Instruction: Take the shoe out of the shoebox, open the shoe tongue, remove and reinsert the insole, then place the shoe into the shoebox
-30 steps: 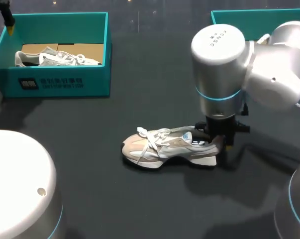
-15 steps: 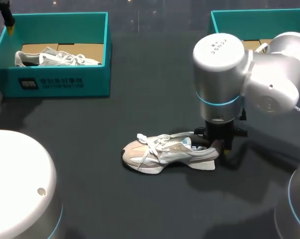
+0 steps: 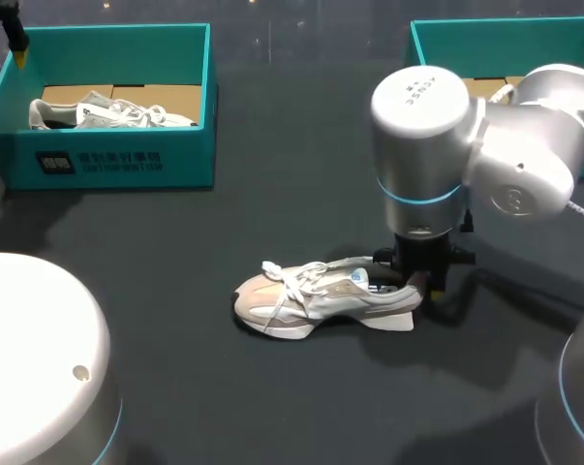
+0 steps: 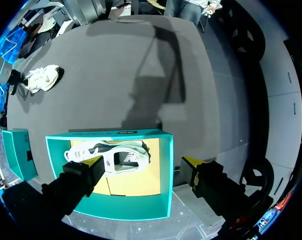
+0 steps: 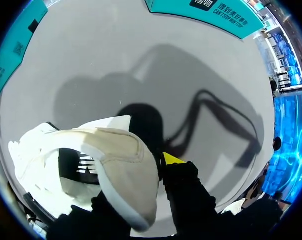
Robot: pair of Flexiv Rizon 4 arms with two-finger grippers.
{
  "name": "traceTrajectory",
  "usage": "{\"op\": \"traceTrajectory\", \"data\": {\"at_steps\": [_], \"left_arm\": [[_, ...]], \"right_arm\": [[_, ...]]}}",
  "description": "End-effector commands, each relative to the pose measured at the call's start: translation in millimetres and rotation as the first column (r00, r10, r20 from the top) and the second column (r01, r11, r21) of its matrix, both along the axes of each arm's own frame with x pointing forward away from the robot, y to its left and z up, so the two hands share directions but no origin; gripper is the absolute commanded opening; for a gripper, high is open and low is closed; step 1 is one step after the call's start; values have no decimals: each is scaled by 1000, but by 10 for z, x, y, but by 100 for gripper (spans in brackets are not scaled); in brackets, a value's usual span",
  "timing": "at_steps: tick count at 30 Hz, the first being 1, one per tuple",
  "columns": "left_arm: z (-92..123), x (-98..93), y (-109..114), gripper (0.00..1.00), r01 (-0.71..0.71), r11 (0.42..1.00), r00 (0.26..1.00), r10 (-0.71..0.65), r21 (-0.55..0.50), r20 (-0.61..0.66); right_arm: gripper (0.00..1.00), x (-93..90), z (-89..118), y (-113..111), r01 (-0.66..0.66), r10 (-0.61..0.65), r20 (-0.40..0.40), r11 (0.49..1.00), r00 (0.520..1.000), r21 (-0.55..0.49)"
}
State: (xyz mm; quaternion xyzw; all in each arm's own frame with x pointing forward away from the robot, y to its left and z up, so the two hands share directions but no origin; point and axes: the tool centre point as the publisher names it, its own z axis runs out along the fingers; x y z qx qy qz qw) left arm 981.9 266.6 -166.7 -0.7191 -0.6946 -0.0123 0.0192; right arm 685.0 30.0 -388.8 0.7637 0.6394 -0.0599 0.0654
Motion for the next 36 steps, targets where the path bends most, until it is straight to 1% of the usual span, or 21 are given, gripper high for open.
{"op": "traceTrajectory", "data": {"at_steps": [1, 2, 5, 7, 8, 10, 11, 12, 14, 15, 17, 18, 19, 20, 21, 22, 23, 33, 34, 35, 36], "left_arm": [[3, -2, 3, 100, 1, 1000, 1000, -1, 2, 0], [3, -2, 3, 100, 1, 1000, 1000, -1, 2, 0], [3, -2, 3, 100, 1, 1000, 1000, -1, 2, 0], [3, -2, 3, 100, 1, 1000, 1000, -1, 2, 0], [3, -2, 3, 100, 1, 1000, 1000, -1, 2, 0], [3, -2, 3, 100, 1, 1000, 1000, -1, 2, 0], [3, -2, 3, 100, 1, 1000, 1000, -1, 2, 0], [3, -2, 3, 100, 1, 1000, 1000, -1, 2, 0], [3, -2, 3, 100, 1, 1000, 1000, -1, 2, 0], [3, -2, 3, 100, 1, 1000, 1000, -1, 2, 0], [3, -2, 3, 100, 1, 1000, 1000, -1, 2, 0], [3, -2, 3, 100, 1, 1000, 1000, -1, 2, 0], [3, -2, 3, 100, 1, 1000, 1000, -1, 2, 0], [3, -2, 3, 100, 1, 1000, 1000, -1, 2, 0], [3, -2, 3, 100, 1, 1000, 1000, -1, 2, 0], [3, -2, 3, 100, 1, 1000, 1000, -1, 2, 0], [3, -2, 3, 100, 1, 1000, 1000, -1, 2, 0], [3, -2, 3, 100, 1, 1000, 1000, -1, 2, 0], [3, -2, 3, 100, 1, 1000, 1000, -1, 2, 0], [3, -2, 3, 100, 1, 1000, 1000, -1, 2, 0], [3, -2, 3, 100, 1, 1000, 1000, -1, 2, 0]], "right_arm": [[34, -9, 26, 2, -7, 7, 6, 1000, 1000, 8], [39, -9, 42, -1, -9, 9, 8, 1000, 1000, 11], [51, -8, 101, -3, -17, 17, 5, 999, 1000, 29], [74, -6, 146, -11, -21, 21, -3, 999, 1000, 33], [82, -7, 178, -16, -23, 23, -4, 999, 1000, 41], [89, -7, 255, -29, -25, 25, -9, 998, 1000, 59], [98, -6, 308, -38, -25, 26, -8, 997, 1000, 71], [100, -8, 378, -45, -35, 36, -1, 996, 999, 87], [100, -6, 509, -71, -74, 73, 15, 988, 997, 132], [100, -3, 573, -91, -120, 116, 37, 978, 993, 173], [100, 7, 703, -138, -166, 161, 42, 969, 986, 185], [100, 17, 769, -169, -210, 201, 62, 956, 978, 205], [100, 26, 836, -200, -263, 248, 90, 933, 965, 245], [100, 35, 892, -231, -325, 301, 125, 899, 945, 293], [100, 36, 951, -266, -437, 382, 214, 822, 899, 366], [100, 15, 1026, -296, -574, 472, 329, 698, 818, 427], [100, -15, 1086, -321, -657, 524, 396, 610, 754, 443], [100, -15, 1086, -321, -657, 524, 396, 610, 754, 443], [100, -30, 1102, -353, -728, 537, 491, 516, 685, 452], [100, -53, 1126, -407, -778, 530, 571, 449, 627, 438], [100, -77, 1147, -456, -832, 525, 645, 353, 555, 428]]}}
